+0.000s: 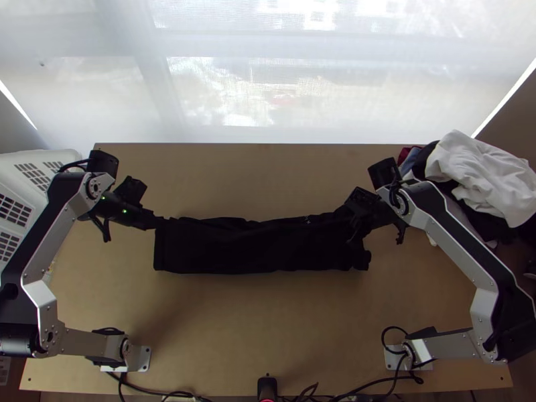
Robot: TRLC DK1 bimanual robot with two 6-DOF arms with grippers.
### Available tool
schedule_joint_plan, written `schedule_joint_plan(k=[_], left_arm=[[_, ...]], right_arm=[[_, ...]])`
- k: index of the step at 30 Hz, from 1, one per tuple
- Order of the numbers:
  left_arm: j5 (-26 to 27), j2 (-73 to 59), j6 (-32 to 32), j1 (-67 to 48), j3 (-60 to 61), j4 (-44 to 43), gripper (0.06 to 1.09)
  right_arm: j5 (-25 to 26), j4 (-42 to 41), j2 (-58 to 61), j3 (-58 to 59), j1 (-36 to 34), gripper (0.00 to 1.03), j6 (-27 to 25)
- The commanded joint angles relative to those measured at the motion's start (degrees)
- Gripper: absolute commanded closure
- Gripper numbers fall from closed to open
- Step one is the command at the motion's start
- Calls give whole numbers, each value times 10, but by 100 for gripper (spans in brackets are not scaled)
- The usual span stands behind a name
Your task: Fold the t-shirt
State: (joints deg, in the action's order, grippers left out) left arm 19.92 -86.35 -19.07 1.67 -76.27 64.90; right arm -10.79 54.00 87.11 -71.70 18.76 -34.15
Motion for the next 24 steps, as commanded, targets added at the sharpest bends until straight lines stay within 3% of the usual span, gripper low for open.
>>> schedule_joint_plan(k=[1,24], left_arm=[[-10,-39,23,-13,-20,-57,105],[-43,-150,40,-26,-27,-144,105]], right_arm=[[0,-24,49,-14,-25,100,0],[0,-57,181,-63,-65,100,-3]])
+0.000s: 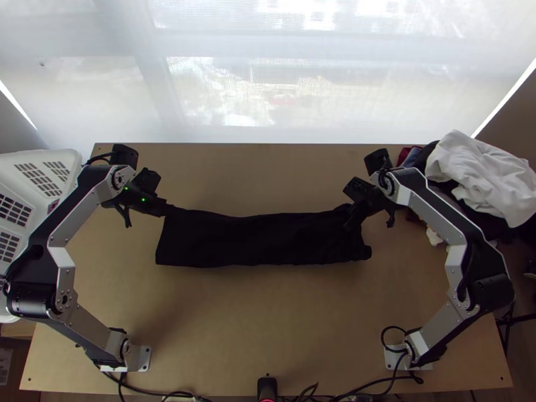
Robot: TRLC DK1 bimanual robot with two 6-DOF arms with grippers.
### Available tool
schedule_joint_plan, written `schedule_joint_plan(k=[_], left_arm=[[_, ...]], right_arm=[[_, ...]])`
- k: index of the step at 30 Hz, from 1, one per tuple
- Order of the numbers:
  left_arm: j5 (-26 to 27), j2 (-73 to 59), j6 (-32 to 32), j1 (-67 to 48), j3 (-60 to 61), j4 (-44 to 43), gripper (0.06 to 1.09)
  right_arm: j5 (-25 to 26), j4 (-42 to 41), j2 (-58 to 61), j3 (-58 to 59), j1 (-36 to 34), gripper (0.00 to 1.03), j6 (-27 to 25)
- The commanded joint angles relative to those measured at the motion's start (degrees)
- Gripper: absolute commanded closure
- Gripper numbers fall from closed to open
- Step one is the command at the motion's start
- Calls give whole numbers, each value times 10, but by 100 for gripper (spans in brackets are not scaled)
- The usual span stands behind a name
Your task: Fold the t-shirt
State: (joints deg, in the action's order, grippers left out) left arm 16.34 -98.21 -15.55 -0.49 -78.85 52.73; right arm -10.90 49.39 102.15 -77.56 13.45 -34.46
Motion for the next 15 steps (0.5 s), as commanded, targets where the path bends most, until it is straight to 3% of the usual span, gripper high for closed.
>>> schedule_joint_plan(k=[1,8,9,11,12,13,15], left_arm=[[-7,-37,5,-3,-1,-23,105],[-10,-53,7,-11,-2,-34,105],[-11,-53,8,-12,-3,-34,105],[-14,-51,13,-13,-4,-32,100],[-17,-46,19,-13,-4,-28,87],[-17,-42,20,-13,-5,-21,71],[-17,-27,22,-12,-3,-4,47]], right_arm=[[1,-12,36,-6,-15,100,-1],[1,-22,54,-7,-19,100,4],[0,-23,54,-6,-19,92,4],[0,-23,48,-6,-19,55,4],[0,-23,46,-5,-19,24,5],[0,-21,42,-5,-19,1,5],[-3,-17,30,-4,-19,4,4]])
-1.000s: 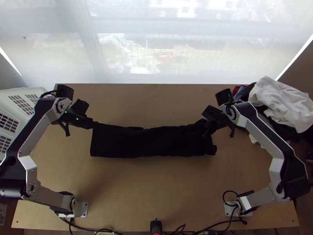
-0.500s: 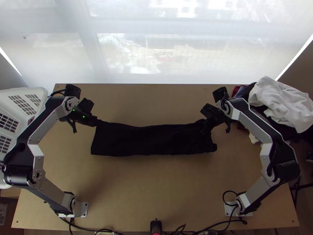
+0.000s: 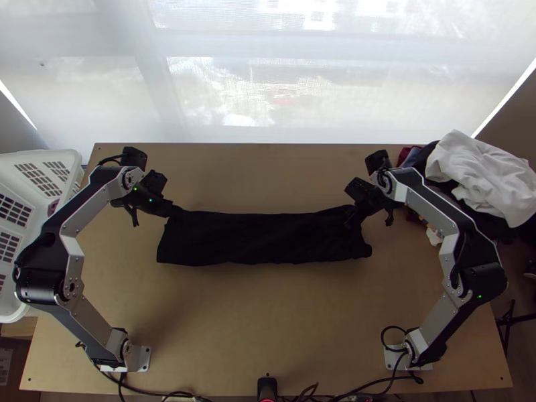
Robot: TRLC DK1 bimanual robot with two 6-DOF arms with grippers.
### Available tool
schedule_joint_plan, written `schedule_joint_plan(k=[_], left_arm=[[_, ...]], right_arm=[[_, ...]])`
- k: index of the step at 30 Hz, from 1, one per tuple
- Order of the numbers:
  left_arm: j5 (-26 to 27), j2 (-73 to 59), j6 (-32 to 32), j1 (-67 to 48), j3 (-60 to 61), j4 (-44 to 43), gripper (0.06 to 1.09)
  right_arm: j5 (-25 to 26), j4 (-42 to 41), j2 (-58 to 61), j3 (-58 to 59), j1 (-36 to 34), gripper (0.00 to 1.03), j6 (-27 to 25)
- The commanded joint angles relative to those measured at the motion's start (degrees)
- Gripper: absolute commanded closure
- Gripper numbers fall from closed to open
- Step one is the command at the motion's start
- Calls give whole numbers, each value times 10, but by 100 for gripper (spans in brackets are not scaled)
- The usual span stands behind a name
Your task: Fold the t-shirt
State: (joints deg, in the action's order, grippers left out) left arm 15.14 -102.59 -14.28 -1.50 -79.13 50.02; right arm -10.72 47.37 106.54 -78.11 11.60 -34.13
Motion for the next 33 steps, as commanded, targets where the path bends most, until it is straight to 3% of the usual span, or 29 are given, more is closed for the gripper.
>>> schedule_joint_plan(k=[1,5,6,16,24,33], left_arm=[[-5,25,10,-1,1,32,39],[-5,72,13,2,9,68,13],[-5,85,13,3,13,80,11],[-5,126,12,6,64,128,11],[-61,107,44,-13,115,54,12],[-99,78,97,-32,135,-17,12]], right_arm=[[-8,4,-23,1,0,4,2],[-12,14,-71,-16,14,4,10],[-12,16,-85,-24,21,4,13],[-12,66,-129,-126,116,4,54],[-12,62,-129,-46,221,4,73],[-8,-12,-110,40,271,5,82]])
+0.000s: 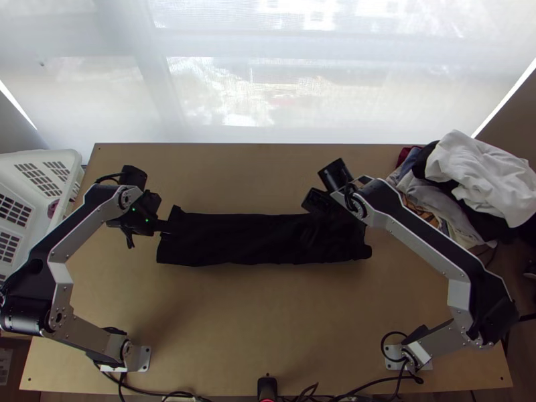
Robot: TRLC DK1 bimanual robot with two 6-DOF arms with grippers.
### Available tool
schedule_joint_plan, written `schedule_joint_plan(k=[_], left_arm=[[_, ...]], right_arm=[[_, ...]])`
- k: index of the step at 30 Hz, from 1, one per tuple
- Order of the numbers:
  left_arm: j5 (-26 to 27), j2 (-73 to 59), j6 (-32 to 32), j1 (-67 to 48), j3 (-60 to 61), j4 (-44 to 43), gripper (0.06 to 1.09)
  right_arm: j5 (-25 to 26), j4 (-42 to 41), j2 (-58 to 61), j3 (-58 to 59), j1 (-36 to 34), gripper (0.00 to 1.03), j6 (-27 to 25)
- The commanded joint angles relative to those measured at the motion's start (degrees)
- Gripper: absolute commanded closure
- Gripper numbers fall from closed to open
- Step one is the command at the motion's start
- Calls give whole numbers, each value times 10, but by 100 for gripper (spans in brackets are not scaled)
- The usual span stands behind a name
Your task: Fold the t-shirt
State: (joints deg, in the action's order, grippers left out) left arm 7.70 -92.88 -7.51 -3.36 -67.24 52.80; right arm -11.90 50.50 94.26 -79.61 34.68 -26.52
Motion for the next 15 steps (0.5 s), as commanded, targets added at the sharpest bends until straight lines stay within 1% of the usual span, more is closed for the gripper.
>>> schedule_joint_plan(k=[1,6,15], left_arm=[[-25,-21,33,-17,14,-49,12],[-25,-45,53,-17,-3,-48,11],[-26,-75,57,-19,-7,-45,11]], right_arm=[[4,-51,16,60,41,5,6],[11,-66,29,71,44,5,6],[11,-69,32,67,43,5,7]])
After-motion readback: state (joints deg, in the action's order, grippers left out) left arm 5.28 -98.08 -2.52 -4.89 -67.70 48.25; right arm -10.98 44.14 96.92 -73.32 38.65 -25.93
